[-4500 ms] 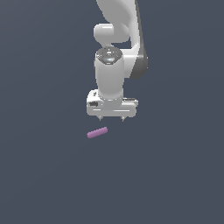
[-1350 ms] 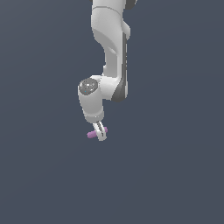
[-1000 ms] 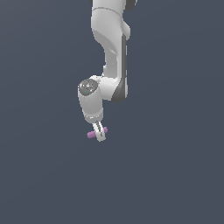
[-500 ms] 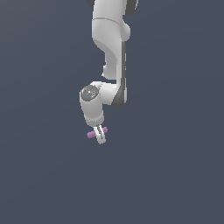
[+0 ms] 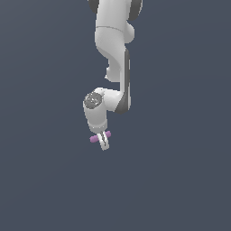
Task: Pick up the object and move it to a goal position.
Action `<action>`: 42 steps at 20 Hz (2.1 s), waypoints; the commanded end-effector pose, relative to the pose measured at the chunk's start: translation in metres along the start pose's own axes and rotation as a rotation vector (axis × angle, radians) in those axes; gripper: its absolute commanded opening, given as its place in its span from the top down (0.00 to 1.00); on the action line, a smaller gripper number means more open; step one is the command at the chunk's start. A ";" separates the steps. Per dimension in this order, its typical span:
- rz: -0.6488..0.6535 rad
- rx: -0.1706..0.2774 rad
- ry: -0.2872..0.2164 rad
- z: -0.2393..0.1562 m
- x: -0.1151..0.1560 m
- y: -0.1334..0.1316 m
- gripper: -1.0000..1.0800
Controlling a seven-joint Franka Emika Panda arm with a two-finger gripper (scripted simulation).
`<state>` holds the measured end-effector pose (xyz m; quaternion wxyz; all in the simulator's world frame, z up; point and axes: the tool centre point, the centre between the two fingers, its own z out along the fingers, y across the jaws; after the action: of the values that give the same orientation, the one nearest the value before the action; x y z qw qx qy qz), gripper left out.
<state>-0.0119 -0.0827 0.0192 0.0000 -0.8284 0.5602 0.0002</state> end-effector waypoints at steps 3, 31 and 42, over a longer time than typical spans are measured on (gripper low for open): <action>0.000 0.000 0.000 0.000 0.000 0.000 1.00; 0.002 0.001 -0.001 -0.149 0.046 0.034 1.00; 0.004 0.000 0.000 -0.275 0.086 0.060 1.00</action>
<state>-0.0338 -0.1791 0.2771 0.0003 -0.8273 0.5618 -0.0001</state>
